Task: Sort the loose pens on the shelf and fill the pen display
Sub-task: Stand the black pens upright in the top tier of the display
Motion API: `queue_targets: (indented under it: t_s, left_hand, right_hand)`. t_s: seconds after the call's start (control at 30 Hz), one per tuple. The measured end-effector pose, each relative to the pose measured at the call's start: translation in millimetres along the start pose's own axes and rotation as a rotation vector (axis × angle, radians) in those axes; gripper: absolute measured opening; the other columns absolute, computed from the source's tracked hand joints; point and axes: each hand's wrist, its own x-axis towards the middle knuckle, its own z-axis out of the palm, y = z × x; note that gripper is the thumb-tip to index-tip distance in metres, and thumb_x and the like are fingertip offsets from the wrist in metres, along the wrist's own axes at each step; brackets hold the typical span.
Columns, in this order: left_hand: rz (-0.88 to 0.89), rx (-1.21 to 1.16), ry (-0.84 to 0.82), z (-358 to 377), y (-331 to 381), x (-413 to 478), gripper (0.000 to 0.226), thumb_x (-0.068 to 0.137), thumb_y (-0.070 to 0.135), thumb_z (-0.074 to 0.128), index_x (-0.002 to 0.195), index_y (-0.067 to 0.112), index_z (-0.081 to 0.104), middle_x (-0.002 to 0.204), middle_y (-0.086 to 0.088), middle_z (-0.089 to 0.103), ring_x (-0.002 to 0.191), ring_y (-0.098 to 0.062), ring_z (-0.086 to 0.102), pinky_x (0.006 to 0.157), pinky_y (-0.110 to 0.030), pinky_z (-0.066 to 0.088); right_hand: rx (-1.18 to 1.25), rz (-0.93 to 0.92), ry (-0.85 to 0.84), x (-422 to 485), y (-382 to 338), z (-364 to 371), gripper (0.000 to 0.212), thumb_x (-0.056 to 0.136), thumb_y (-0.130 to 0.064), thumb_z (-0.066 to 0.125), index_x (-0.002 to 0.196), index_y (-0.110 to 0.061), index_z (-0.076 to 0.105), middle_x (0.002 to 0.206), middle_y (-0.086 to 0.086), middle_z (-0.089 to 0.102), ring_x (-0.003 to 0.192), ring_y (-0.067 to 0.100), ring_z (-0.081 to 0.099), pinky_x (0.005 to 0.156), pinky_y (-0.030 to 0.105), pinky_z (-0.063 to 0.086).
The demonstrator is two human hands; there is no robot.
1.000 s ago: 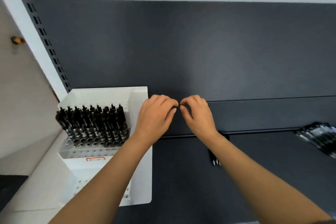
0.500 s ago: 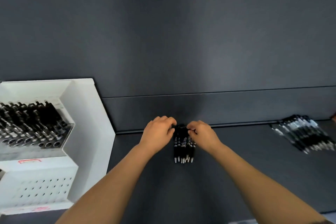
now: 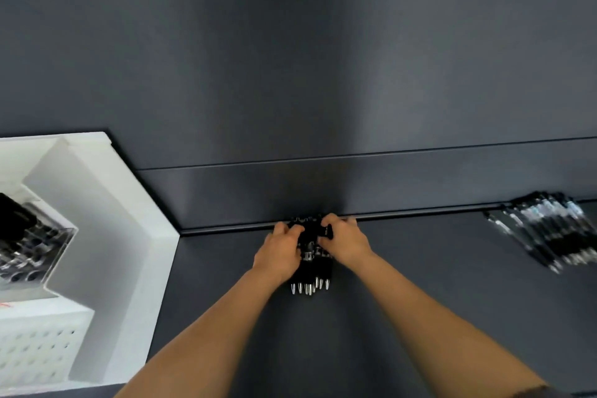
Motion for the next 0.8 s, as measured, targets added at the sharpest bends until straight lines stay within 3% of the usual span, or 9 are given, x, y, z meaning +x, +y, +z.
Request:
queue_targets:
  t_s: [0.13,0.27,0.4,0.53,0.6,0.73,0.8]
  left_hand:
    - [-0.058,-0.067,0.015,-1.4,-1.7,7.2,0.052,0.088,0.015,0.050,0.137,0.026,0.036,0.129,-0.009,0.035,0.114,-0.031,0.049,0.095,-0.043,0.046]
    - [-0.089,-0.104,0.026,-6.4,-4.0,9.5,0.057,0.088,0.020,0.054,0.138,0.025,0.027,0.126,-0.012,0.036,0.096,-0.031,0.058,0.079,-0.036,0.049]
    - [-0.135,0.029,-0.025,-11.9,-9.9,10.1,0.077,0.086,0.011,0.053,0.147,0.027,0.010,0.134,-0.014,0.040,0.105,-0.032,0.057,0.075,-0.035,0.047]
    - [-0.136,0.052,-0.043,-16.8,-14.5,11.1,0.075,0.086,0.004,0.048,0.148,0.022,0.011,0.130,-0.015,0.048,0.111,-0.033,0.055,0.083,-0.037,0.047]
    - [-0.114,-0.119,-0.015,-22.0,-19.7,13.7,0.068,0.085,0.000,0.047,0.145,0.018,0.021,0.123,-0.017,0.055,0.108,-0.033,0.057,0.086,-0.037,0.048]
    - [-0.049,-0.676,0.076,-40.2,-15.7,1.9,0.052,0.088,-0.009,0.045,0.133,0.016,0.039,0.095,-0.007,0.059,0.077,-0.021,0.058,0.062,-0.024,0.048]
    - [-0.013,-0.876,0.122,-51.9,-8.1,-11.7,0.043,0.092,-0.008,0.042,0.127,0.018,0.042,0.085,-0.001,0.054,0.070,-0.016,0.052,0.061,-0.023,0.044]
  right_hand:
    - [0.028,0.031,-0.002,5.4,-5.8,1.7,0.055,0.089,-0.023,0.061,0.136,-0.023,0.034,0.125,0.014,0.049,0.105,0.031,0.058,0.083,0.033,0.046]
    - [0.154,0.095,0.009,7.5,-11.2,3.4,0.063,0.086,-0.018,0.066,0.138,-0.024,0.031,0.118,0.010,0.061,0.104,0.027,0.061,0.084,0.036,0.051]
    - [0.183,0.135,0.113,3.5,-13.3,4.4,0.054,0.090,-0.021,0.060,0.137,-0.025,0.033,0.109,0.009,0.063,0.095,0.027,0.062,0.072,0.036,0.052]
    - [0.229,0.143,0.185,-2.1,-11.4,-5.2,0.030,0.092,-0.024,0.054,0.122,-0.023,0.049,0.094,0.004,0.068,0.086,0.025,0.063,0.067,0.033,0.050]
    - [0.286,0.109,0.213,-7.2,-12.4,-12.7,0.011,0.092,-0.027,0.053,0.100,-0.021,0.059,0.088,-0.001,0.070,0.082,0.022,0.061,0.071,0.032,0.049]
    - [0.391,0.005,0.287,-19.4,-22.7,-30.5,0.020,0.091,-0.032,0.057,0.081,-0.016,0.064,0.069,0.000,0.062,0.074,0.020,0.057,0.069,0.031,0.045]
    - [0.388,-0.066,0.304,-24.5,-33.5,-37.5,0.023,0.089,-0.033,0.060,0.078,-0.014,0.065,0.070,0.004,0.063,0.073,0.020,0.058,0.069,0.031,0.044]
